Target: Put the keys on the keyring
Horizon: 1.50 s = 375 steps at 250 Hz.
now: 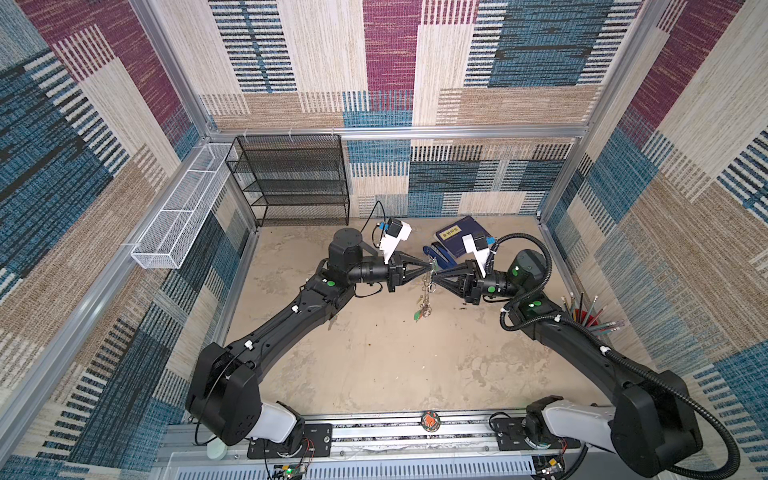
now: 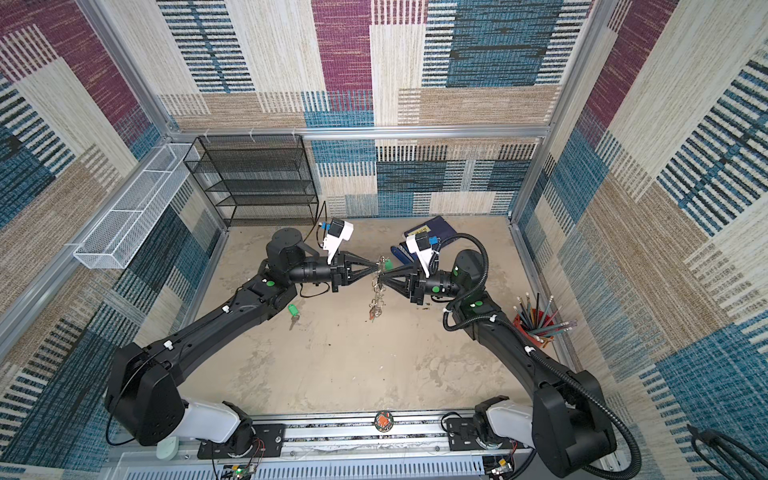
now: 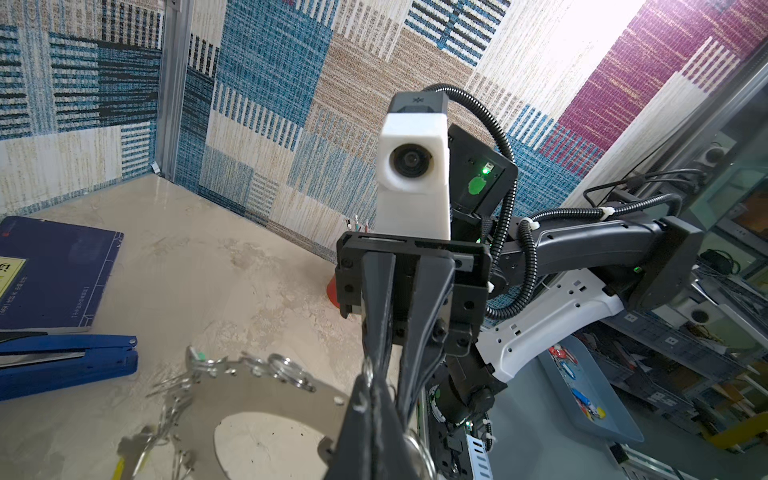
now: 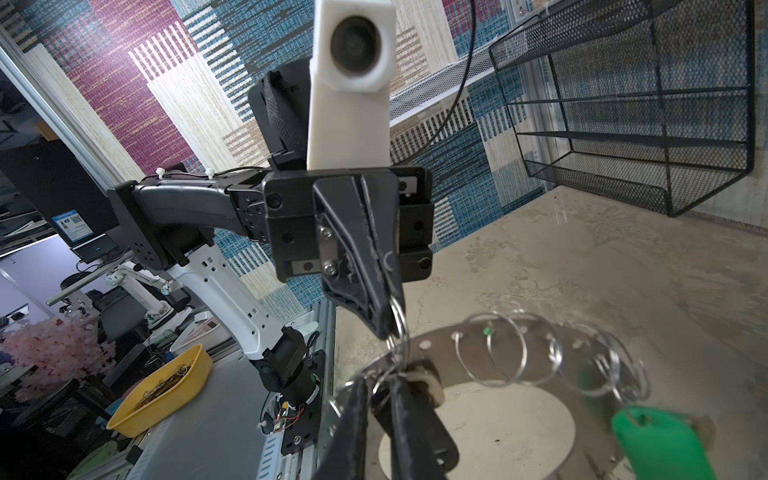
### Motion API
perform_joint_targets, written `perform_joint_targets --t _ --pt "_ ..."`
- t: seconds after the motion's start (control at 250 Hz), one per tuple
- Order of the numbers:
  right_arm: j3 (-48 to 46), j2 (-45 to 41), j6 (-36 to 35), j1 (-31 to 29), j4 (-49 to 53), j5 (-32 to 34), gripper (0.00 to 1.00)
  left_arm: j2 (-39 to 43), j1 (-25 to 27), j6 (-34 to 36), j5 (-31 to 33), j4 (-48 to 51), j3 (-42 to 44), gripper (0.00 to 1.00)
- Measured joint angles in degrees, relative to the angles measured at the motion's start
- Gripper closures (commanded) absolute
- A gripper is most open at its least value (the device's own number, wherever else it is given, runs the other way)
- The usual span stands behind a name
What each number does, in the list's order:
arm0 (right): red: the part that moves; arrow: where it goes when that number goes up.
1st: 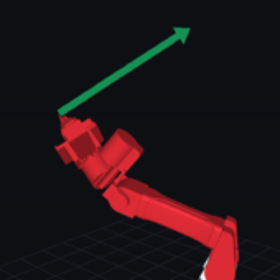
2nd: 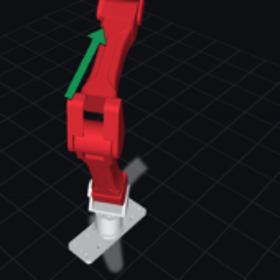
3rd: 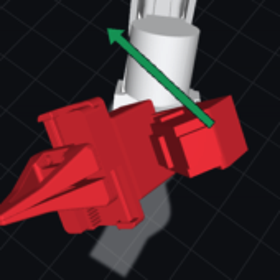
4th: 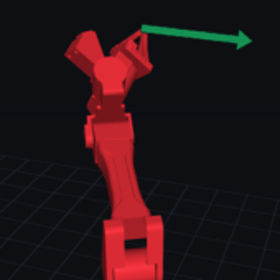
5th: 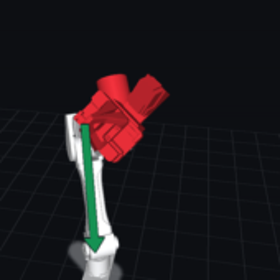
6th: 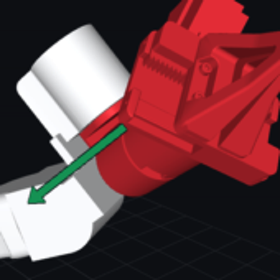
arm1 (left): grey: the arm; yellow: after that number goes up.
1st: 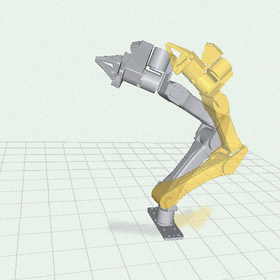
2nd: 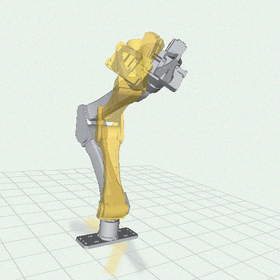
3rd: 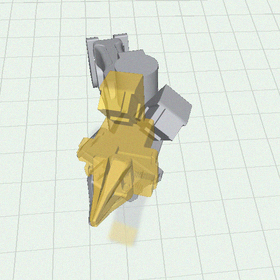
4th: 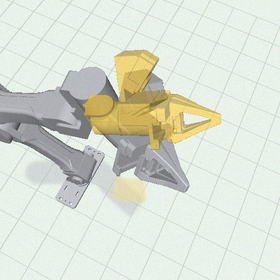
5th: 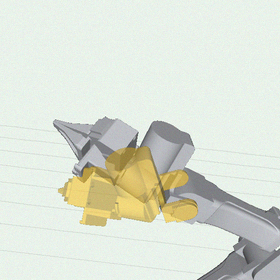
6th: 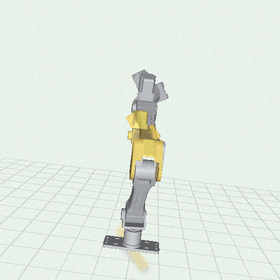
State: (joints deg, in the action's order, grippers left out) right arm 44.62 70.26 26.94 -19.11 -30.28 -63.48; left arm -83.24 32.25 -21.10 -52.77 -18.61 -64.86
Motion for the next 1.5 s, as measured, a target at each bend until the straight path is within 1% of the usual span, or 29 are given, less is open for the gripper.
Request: perform_joint_targets --t 0.188,0.3,0.356,0.44,0.524,0.636,0.8,0.904,0.992,1.112,1.236,1.5 --pt "0.4 1.0 0.0 -1.0 -0.1 0.5 0.94 0.0 0.0 -2.6 0.2 -4.9 1.9 1.00" --pt "0.6 1.5 0.0 -1.5 -0.2 1.0 0.91 -0.6 0.2 -4.4 0.9 -8.2 2.9 1.00" --pt "0.6 1.6 0.0 -1.7 -0.1 1.2 0.88 -1.1 0.4 -5.5 1.4 -9.4 3.3 1.00" --pt "0.7 1.5 0.0 -1.8 0.1 1.2 0.86 -1.4 0.5 -6.8 1.5 -11.4 4.0 1.00" --pt "0.6 0.9 -0.1 -1.9 1.0 1.9 0.81 -1.5 0.6 -8.1 1.7 -13.0 4.7 1.00" --pt "0.4 -0.6 -0.5 -1.7 1.9 2.6 0.80 -1.5 0.7 -9.7 1.9 -15.0 5.5 1.00" --pt "-0.4 -4.3 -0.2 0.7 2.6 2.6 0.78 -1.5 0.7 -10.2 1.9 -16.2 5.9 1.00" --pt "-0.5 -6.6 0.5 3.1 2.9 2.6 0.72 -1.5 0.7 -10.4 1.8 -16.6 5.9 1.00" --pt "-0.1 -7.6 0.7 4.0 3.2 2.4 0.69 -1.7 0.7 -10.9 1.5 -17.6 5.9 1.00" --pt "1.1 -6.4 0.6 4.2 3.2 2.5 0.68 -2.2 0.7 -12.2 1.4 -20.3 6.3 1.00" --pt "2.0 -3.3 0.9 4.3 3.2 2.6 0.63 -2.7 0.7 -13.4 0.2 -22.7 6.7 1.00" --pt "3.6 -0.9 1.2 4.3 3.1 3.5 0.64 -2.8 0.8 -14.1 -0.2 -25.3 7.2 1.00"
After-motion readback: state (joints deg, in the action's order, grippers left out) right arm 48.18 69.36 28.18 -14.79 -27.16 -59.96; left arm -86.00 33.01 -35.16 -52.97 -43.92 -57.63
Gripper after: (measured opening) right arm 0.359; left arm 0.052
